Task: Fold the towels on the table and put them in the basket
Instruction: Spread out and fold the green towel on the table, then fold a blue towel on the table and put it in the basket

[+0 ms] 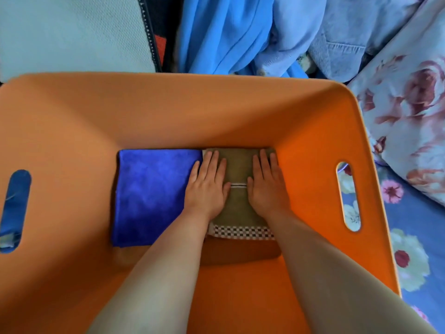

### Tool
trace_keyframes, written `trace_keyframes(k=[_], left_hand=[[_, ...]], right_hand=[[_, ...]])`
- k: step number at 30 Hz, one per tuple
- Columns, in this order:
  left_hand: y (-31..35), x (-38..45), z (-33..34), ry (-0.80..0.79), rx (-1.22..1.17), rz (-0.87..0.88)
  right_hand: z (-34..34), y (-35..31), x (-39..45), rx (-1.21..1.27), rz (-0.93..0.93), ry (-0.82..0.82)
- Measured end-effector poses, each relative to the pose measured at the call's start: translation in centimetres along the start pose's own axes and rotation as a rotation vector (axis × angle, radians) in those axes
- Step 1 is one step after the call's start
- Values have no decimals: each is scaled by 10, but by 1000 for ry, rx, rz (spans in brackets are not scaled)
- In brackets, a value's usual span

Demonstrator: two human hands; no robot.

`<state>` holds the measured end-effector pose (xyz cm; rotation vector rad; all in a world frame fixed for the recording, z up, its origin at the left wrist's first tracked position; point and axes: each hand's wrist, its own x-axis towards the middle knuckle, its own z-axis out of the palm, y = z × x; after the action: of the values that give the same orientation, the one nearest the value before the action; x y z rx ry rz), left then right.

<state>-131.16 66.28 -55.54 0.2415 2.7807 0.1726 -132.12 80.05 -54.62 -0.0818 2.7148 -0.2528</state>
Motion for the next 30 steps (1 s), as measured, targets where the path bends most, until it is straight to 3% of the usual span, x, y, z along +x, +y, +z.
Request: trace_keyframes(k=[7,11,23,30], left_hand=[[10,-3,-21,-113,16,-77],[22,-14,-60,1,-10,-91],[71,-143,-243,206,92,-148],[135,-259,-318,243,147,-126]], right_hand=[[-18,-5,-3,-9,19,-114],[-46,-16,-20,30,14,-91],[-227,-40,-159,88,-274,265],[-303,-29,-296,35,-267,427]])
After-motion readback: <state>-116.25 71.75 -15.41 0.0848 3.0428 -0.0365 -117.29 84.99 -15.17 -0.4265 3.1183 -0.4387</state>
